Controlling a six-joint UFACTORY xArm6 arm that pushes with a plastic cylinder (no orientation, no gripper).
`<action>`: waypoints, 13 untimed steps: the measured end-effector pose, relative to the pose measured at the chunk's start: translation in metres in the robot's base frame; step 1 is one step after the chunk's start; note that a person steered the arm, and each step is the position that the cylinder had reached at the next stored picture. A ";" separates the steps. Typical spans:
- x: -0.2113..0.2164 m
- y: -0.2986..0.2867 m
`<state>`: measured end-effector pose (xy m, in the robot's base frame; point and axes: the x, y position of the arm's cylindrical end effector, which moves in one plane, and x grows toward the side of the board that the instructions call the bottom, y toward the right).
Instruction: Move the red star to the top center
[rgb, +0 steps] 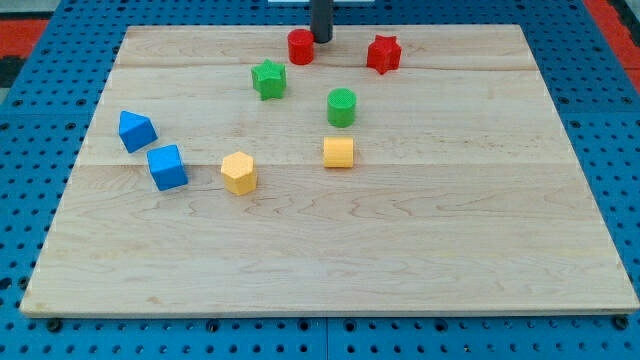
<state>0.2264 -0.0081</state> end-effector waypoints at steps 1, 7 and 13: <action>0.014 0.049; 0.065 0.347; 0.006 0.068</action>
<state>0.2323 0.0600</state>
